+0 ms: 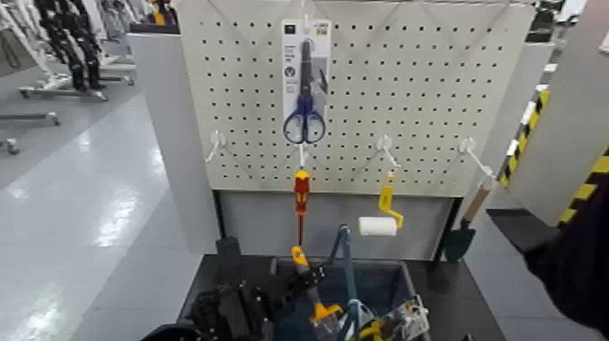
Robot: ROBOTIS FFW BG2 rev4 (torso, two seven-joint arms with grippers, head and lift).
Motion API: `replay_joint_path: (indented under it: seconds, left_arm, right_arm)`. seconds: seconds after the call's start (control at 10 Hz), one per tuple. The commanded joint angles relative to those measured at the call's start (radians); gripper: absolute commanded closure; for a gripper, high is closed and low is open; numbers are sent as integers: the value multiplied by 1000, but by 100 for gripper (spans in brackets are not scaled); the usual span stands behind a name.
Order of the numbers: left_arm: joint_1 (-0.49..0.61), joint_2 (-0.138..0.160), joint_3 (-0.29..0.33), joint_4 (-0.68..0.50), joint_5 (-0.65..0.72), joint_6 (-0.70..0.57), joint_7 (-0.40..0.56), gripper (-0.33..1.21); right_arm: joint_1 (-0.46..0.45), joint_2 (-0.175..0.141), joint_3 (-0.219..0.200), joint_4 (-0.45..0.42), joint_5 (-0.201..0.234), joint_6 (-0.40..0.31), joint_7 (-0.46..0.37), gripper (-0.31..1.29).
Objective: Put the yellow paint brush into the crate.
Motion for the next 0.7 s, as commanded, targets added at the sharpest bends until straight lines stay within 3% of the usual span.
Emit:
replay_joint_path:
  seconds: [0.1,0.2,0.4,0.7]
  left_arm:
    - [-11,-5,-20,23,21,19,11,106]
    - [-11,-5,-24,24,32,18,18,80]
    - [-8,-2,-23,10,42,1,34,12]
    - [12,4,-14,-54,33,-60,91,10]
  right_arm:
    - [-1,1,0,0,0,-1,0,13]
    - [0,1,0,0,-3,-2,0,13]
    - [2,1,-1,0,-3,-2,0,13]
    - [3,1,-3,-2,-6,-2,0,13]
